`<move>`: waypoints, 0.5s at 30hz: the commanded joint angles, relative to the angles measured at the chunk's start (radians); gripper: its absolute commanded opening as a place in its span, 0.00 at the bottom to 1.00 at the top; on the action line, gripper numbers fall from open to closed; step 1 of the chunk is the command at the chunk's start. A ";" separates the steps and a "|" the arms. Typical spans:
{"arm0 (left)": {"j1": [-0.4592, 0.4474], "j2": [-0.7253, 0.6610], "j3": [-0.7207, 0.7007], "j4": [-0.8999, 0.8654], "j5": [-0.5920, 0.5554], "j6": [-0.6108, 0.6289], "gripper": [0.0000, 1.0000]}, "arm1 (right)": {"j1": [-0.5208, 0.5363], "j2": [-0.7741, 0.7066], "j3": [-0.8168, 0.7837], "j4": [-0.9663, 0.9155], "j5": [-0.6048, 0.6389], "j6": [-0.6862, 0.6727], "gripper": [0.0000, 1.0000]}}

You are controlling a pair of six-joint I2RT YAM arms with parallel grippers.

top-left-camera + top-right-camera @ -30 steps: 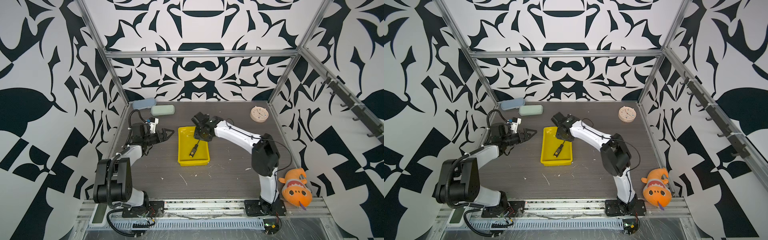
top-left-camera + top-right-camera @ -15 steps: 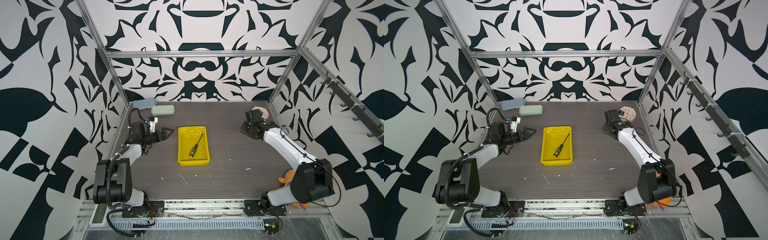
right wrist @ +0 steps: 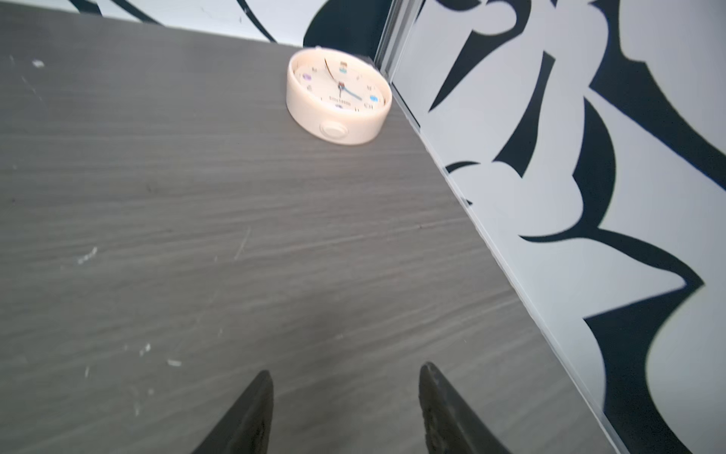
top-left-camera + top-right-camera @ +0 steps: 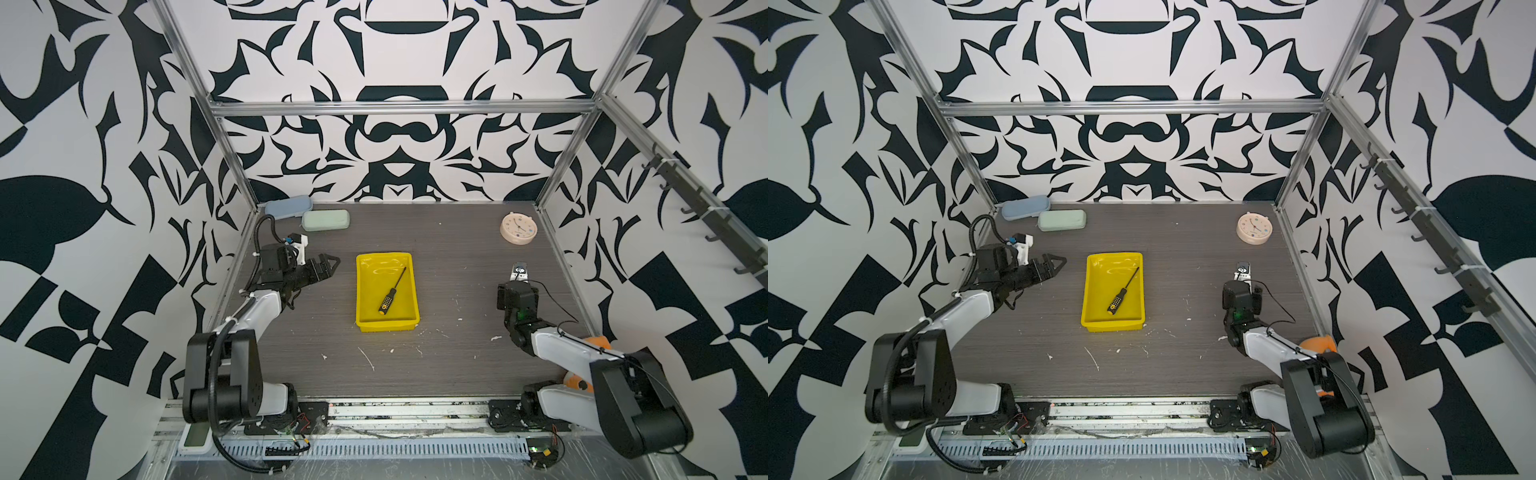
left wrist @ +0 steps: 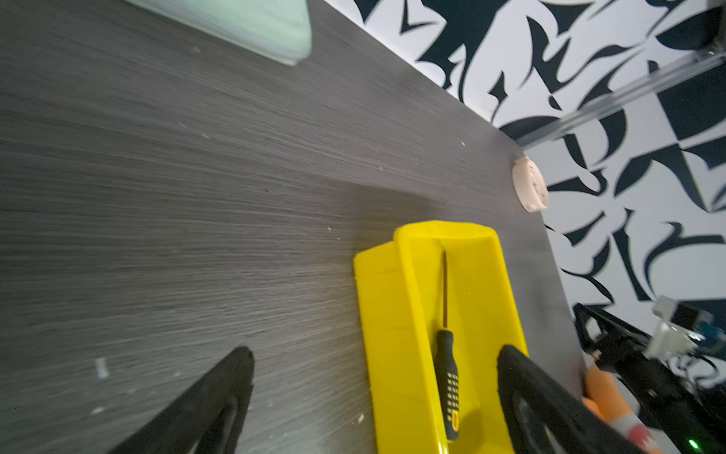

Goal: Put the screwdriver in the bin
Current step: Reset both arms

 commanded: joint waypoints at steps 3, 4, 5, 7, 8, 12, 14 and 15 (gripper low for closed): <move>0.000 -0.212 -0.080 -0.040 -0.339 0.003 0.99 | -0.005 0.066 0.019 0.192 -0.041 -0.022 0.64; 0.000 -0.238 -0.097 -0.029 -0.417 -0.013 0.99 | -0.005 0.087 0.032 0.198 -0.028 -0.023 0.65; 0.000 -0.260 -0.115 -0.009 -0.502 -0.018 0.99 | -0.007 0.110 0.046 0.205 -0.010 -0.025 0.66; 0.000 -0.279 -0.144 0.020 -0.632 0.012 0.99 | -0.016 0.143 0.079 0.188 -0.003 -0.028 0.67; 0.000 -0.280 -0.153 0.022 -0.704 0.014 0.99 | -0.020 0.157 0.102 0.159 -0.008 -0.028 0.68; 0.000 -0.276 -0.090 -0.112 -0.812 0.026 0.99 | -0.020 0.165 0.111 0.142 -0.098 -0.068 0.95; -0.001 -0.263 -0.073 -0.128 -0.816 0.044 0.99 | -0.020 0.159 0.103 0.155 -0.095 -0.064 0.96; 0.000 -0.253 -0.071 -0.122 -0.832 0.052 0.99 | -0.020 0.158 0.093 0.182 -0.086 -0.050 0.96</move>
